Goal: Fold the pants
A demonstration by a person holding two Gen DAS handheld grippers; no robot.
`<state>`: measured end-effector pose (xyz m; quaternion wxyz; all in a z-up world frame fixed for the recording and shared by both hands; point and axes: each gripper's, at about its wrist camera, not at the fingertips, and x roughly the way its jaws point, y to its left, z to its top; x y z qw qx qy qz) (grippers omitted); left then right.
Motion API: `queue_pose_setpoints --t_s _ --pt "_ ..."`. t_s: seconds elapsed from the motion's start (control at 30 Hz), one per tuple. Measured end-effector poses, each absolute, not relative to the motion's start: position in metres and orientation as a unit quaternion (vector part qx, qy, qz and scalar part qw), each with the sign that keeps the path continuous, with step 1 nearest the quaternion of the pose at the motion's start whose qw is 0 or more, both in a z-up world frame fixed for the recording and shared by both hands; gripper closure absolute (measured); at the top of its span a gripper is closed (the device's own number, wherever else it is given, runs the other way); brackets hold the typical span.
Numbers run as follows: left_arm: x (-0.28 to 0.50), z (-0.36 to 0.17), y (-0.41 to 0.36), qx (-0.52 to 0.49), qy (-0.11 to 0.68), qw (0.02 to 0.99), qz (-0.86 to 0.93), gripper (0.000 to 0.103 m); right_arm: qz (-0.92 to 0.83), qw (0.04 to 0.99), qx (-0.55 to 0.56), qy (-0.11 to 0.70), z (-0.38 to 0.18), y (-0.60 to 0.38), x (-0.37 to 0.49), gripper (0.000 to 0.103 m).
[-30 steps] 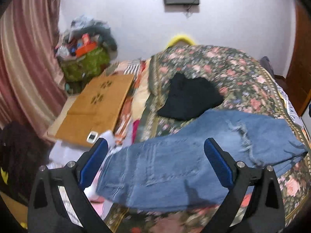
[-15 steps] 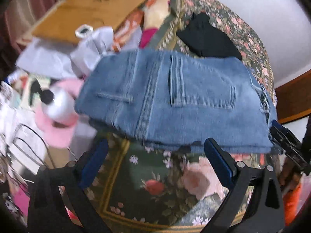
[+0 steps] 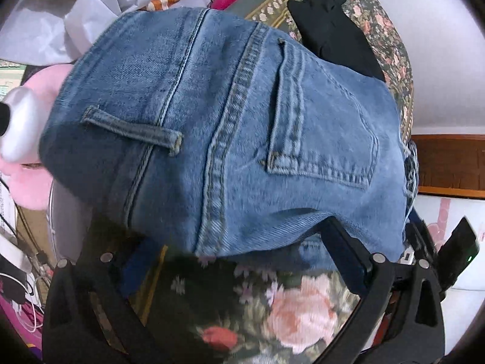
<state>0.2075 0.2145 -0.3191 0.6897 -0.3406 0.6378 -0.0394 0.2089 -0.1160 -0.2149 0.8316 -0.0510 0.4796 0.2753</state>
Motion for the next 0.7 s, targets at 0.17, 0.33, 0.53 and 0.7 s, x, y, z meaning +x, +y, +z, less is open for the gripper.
queue_pose_setpoints --t_s 0.17,0.33,0.53,0.7 --pt "0.214 -0.318 0.226 -0.370 0.623 0.689 -0.011 0.006 0.281 0.830 -0.048 0.479 -0.215 -0.117 0.208 0.033" --pt "0.197 -0.313 0.233 -0.423 0.588 0.689 -0.002 0.007 0.284 0.830 -0.045 0.478 -0.215 -0.118 0.208 0.033" --pt "0.193 -0.322 0.244 -0.475 0.563 0.677 0.010 0.007 0.283 0.830 -0.045 0.479 -0.215 -0.118 0.209 0.032" --pt "0.223 -0.330 0.244 -0.443 0.584 0.678 0.050 0.021 0.285 0.830 -0.042 0.478 -0.215 -0.119 0.209 0.032"
